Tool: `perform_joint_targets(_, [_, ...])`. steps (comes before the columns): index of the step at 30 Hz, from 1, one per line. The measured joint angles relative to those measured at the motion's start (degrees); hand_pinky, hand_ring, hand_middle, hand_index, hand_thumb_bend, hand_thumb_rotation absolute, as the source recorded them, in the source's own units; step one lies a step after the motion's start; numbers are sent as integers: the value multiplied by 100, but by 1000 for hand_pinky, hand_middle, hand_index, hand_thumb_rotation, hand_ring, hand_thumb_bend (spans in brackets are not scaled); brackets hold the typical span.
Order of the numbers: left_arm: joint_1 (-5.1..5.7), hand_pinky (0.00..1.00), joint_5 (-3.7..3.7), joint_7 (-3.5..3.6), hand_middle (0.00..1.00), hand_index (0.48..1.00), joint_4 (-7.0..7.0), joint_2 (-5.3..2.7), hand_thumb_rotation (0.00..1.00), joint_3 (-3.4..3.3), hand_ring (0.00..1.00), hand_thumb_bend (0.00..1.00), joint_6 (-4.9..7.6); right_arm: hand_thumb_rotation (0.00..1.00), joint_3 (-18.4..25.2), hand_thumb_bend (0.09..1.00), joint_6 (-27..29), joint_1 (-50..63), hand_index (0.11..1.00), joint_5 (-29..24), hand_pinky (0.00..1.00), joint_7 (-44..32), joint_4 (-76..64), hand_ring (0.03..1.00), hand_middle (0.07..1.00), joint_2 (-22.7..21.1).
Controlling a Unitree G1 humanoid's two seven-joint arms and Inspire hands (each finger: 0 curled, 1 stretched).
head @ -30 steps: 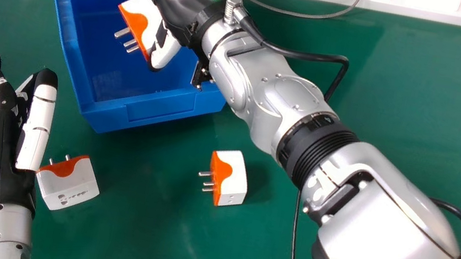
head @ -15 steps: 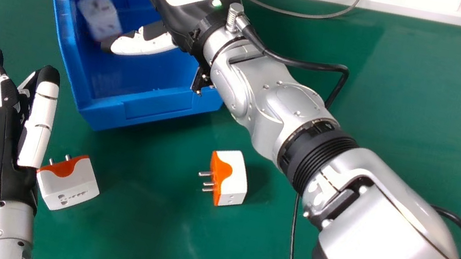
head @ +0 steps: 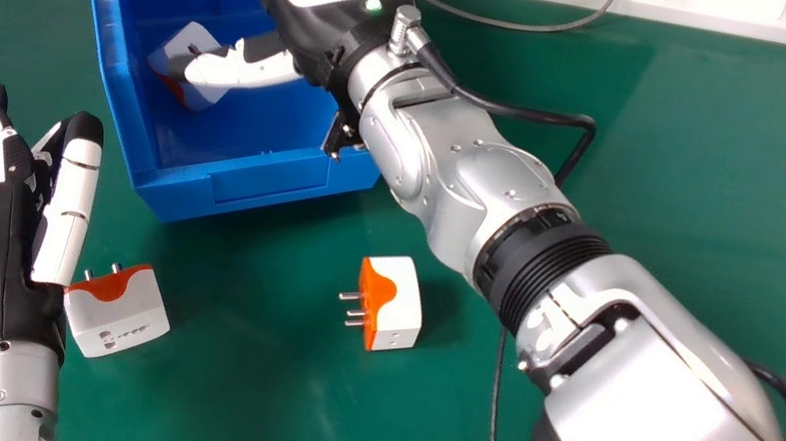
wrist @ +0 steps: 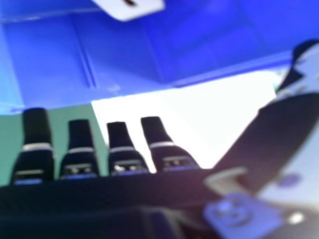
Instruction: Pick all objects and put in blue box
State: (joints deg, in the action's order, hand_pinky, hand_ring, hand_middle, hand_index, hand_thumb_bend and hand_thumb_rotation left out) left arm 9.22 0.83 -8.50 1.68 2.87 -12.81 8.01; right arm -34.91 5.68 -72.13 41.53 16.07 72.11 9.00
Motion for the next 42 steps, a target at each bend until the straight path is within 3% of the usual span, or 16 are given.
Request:
perform_joint_targets(9, [-81,857,11,-4,878,893,-48,56,842,-49,907,523,-60,707,307,419,214,676,877,-110,741,313,-1052,885,923,-300])
perform_joint_targets(17, [-96,860,22,6,881,894,-67,105,857,-99,909,523,-194,591,402,421,240,2712,857,-68,729,257,-4107,864,901,-1187])
perform_joint_targets(22, [-123,861,-23,16,882,895,-125,106,862,-117,908,518,-208,615,648,407,215,3857,859,-57,724,-158,-5844,856,895,-1836])
perform_joint_targets(28, [-271,862,-74,37,883,896,-249,116,867,-135,908,517,-206,658,1362,399,115,4877,862,-131,719,-944,-7846,856,895,-2618])
perform_joint_targets(32, [-325,862,-84,92,883,896,-354,238,869,-204,908,518,-169,678,2124,388,60,5580,877,-410,743,-1439,-9165,873,909,-3013])
perform_joint_targets(34, [-358,862,-96,104,884,896,-384,272,869,-228,908,518,-123,689,2505,383,-12,6022,883,-523,739,-1541,-9718,875,914,-3067])
perform_joint_targets(42, [-393,866,-153,184,889,899,-419,277,868,-252,911,501,-76,665,3360,384,-208,7530,894,-763,714,-1763,-10684,870,921,-2978])
